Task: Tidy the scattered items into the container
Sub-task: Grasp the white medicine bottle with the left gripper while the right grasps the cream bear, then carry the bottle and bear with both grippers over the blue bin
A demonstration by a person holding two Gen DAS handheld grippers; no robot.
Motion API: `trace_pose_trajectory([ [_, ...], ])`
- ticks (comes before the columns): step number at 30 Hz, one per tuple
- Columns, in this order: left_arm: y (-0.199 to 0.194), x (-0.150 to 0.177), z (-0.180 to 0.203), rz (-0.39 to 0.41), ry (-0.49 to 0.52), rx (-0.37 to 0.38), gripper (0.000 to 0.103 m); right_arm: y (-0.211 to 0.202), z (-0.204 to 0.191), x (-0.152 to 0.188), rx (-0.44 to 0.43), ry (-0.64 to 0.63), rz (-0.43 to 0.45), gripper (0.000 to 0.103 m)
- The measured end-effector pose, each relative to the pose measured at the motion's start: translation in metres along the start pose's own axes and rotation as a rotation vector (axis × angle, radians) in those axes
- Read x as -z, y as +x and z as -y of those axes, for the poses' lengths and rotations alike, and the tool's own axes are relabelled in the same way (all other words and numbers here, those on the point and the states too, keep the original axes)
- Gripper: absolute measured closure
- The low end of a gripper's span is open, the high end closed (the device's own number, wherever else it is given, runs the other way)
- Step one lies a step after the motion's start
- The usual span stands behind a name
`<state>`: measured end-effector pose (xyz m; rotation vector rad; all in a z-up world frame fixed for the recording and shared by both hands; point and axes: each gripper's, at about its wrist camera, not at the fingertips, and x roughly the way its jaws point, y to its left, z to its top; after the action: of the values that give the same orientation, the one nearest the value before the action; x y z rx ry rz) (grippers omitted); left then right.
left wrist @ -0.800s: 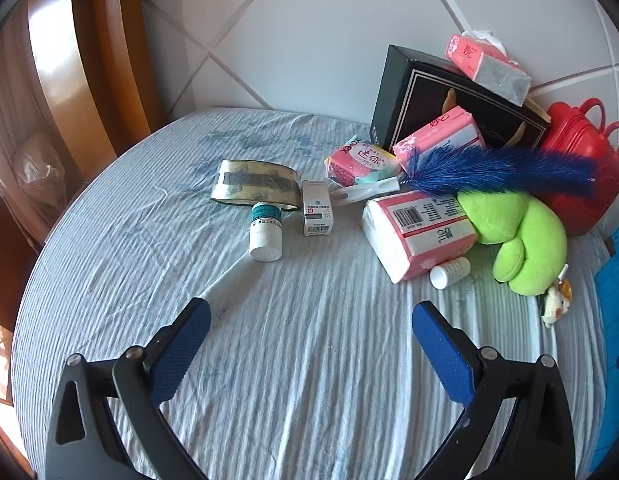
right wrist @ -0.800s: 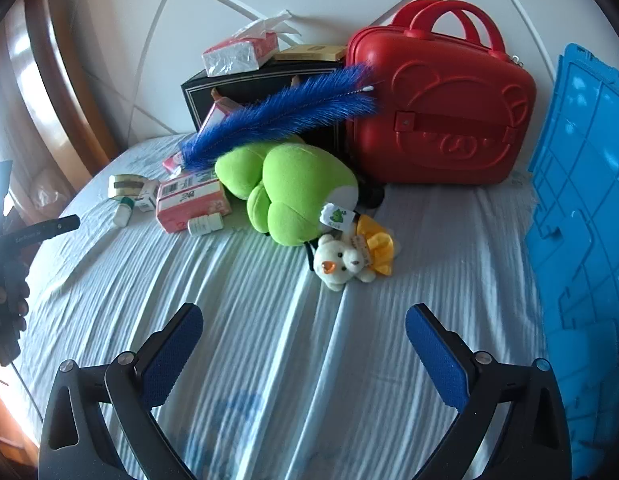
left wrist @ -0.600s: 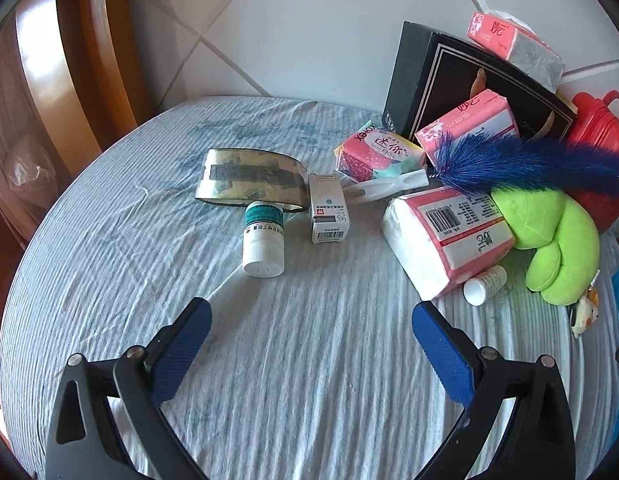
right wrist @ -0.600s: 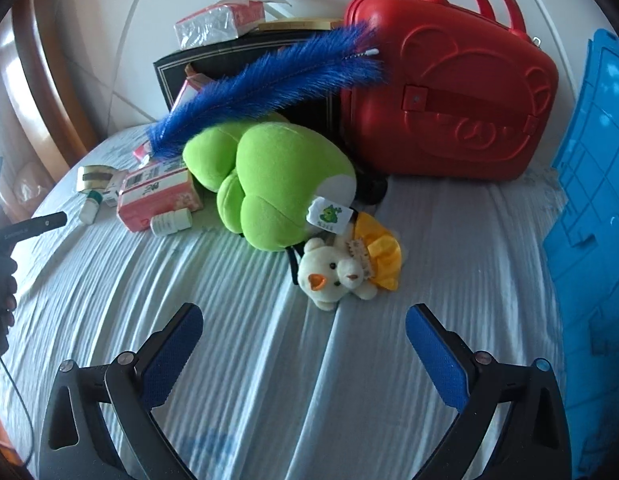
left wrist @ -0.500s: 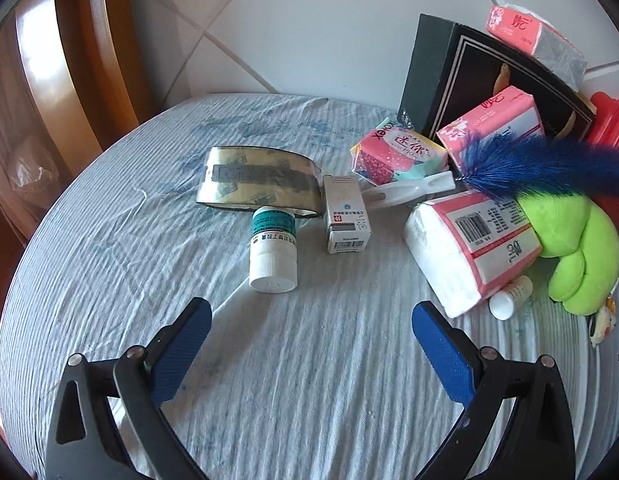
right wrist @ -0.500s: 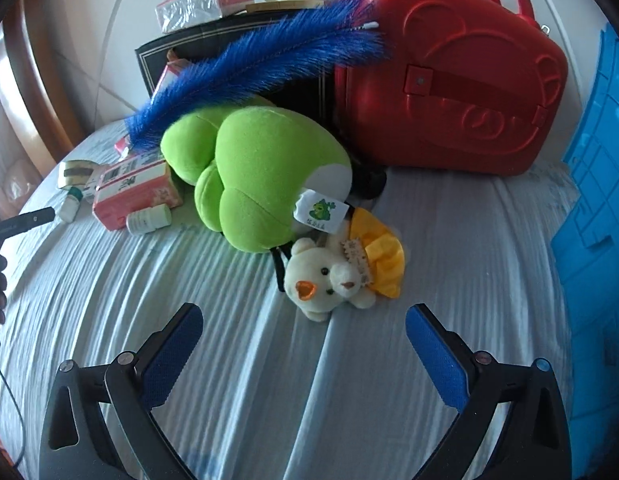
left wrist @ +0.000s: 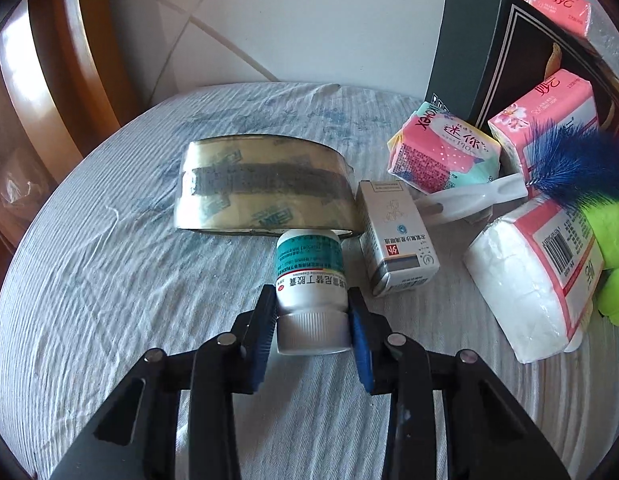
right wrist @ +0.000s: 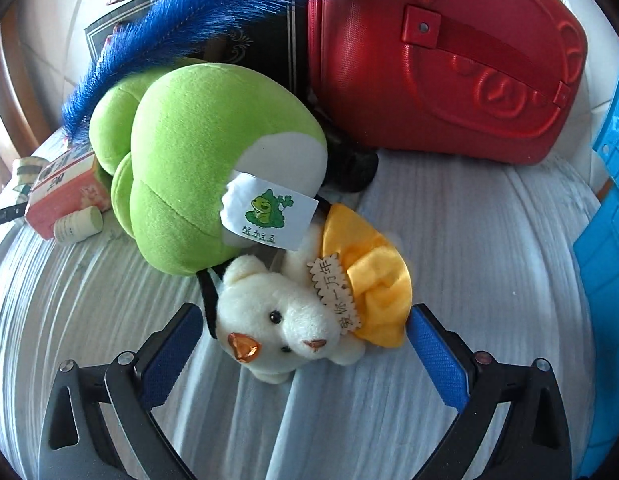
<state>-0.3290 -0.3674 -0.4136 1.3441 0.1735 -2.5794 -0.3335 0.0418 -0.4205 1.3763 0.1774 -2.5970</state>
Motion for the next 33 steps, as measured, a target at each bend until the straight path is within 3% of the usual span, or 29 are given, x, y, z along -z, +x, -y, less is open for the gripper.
trace_pose_trajectory([
  [14, -0.014, 0.022, 0.002, 0.004, 0.016, 0.006, 0.069, -0.015, 0.013, -0.002, -0.024, 0.022, 0.035, 0.000],
  [20, -0.015, 0.022, -0.002, -0.006, 0.020, 0.008, 0.069, 0.020, 0.008, -0.013, -0.010, 0.063, -0.046, 0.001],
  [22, -0.016, 0.021, -0.002, -0.008, 0.020, 0.012, 0.069, 0.015, 0.008, -0.014, 0.001, 0.075, -0.028, 0.015],
  [24, -0.017, 0.022, -0.001, -0.009, 0.027, 0.014, 0.069, 0.009, 0.005, -0.014, -0.004, 0.068, -0.023, 0.039],
  [27, -0.020, 0.022, -0.002, -0.009, 0.031, 0.016, 0.069, -0.001, 0.002, -0.011, -0.022, 0.058, -0.027, 0.047],
  [33, -0.034, 0.036, -0.002, -0.017, 0.032, 0.020, 0.069, -0.026, -0.007, 0.003, -0.049, 0.062, -0.039, 0.050],
])
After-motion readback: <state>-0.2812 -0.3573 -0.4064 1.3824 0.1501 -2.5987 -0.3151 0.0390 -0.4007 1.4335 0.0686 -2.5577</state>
